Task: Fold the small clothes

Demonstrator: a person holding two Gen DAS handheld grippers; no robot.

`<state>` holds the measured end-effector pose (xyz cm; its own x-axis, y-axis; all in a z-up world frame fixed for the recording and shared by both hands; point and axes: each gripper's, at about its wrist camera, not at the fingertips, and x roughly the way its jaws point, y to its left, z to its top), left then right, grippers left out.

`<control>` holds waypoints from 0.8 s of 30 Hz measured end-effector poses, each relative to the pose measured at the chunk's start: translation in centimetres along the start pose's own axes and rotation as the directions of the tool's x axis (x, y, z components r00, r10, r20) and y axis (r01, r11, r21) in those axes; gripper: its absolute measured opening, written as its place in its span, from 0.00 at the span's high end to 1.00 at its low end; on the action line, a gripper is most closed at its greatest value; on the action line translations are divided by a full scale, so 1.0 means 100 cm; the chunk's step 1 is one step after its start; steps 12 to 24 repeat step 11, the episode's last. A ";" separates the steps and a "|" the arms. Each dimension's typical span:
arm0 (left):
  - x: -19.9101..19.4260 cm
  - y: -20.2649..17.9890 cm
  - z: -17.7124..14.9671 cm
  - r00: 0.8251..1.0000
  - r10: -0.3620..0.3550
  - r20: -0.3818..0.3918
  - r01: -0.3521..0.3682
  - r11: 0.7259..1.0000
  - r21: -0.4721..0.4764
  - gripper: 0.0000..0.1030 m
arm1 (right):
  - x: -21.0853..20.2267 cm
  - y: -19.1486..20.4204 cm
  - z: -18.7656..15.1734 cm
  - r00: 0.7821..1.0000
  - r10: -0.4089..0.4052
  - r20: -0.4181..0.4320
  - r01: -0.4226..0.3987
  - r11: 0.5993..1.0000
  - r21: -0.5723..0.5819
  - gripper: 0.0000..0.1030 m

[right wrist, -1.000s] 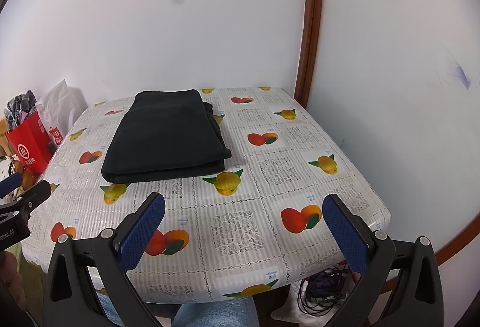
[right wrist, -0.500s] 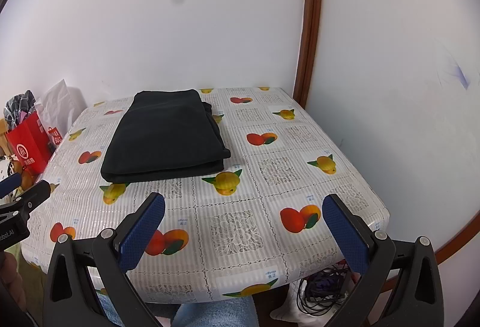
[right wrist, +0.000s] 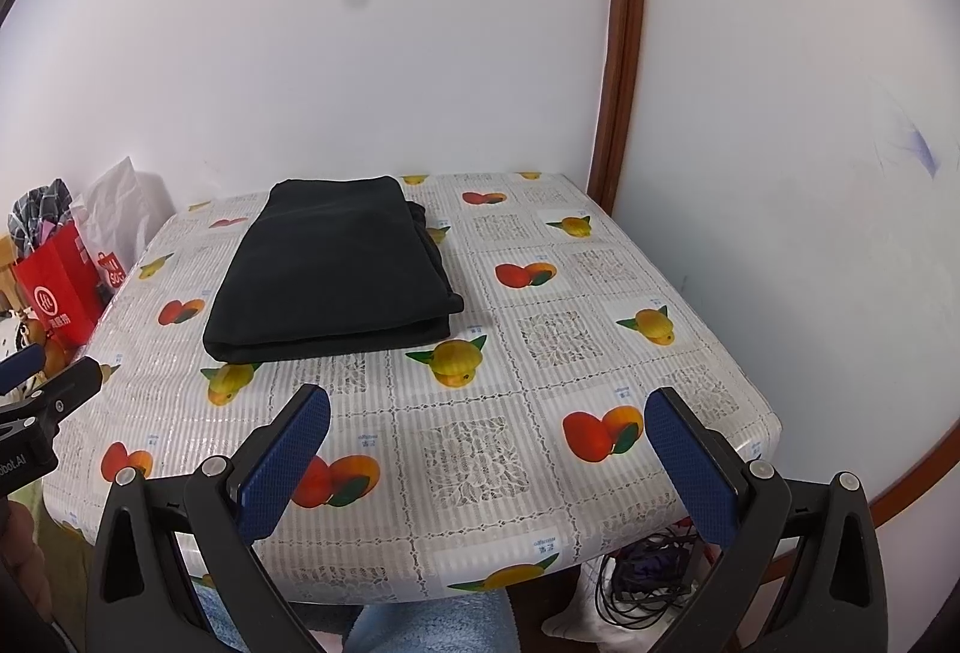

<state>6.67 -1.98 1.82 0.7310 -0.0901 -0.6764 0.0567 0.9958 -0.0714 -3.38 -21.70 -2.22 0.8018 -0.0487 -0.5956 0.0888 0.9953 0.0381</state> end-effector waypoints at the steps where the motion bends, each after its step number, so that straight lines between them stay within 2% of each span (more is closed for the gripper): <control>1: 0.000 0.000 0.000 1.000 0.000 -0.001 0.000 1.000 0.000 0.06 | 0.000 0.000 0.000 1.000 0.000 0.000 0.000 1.000 0.000 0.00; 24: 0.000 0.002 0.000 1.000 0.004 0.000 -0.004 1.000 0.000 0.06 | -0.001 0.001 -0.001 1.000 0.001 0.007 -0.001 1.000 0.002 0.00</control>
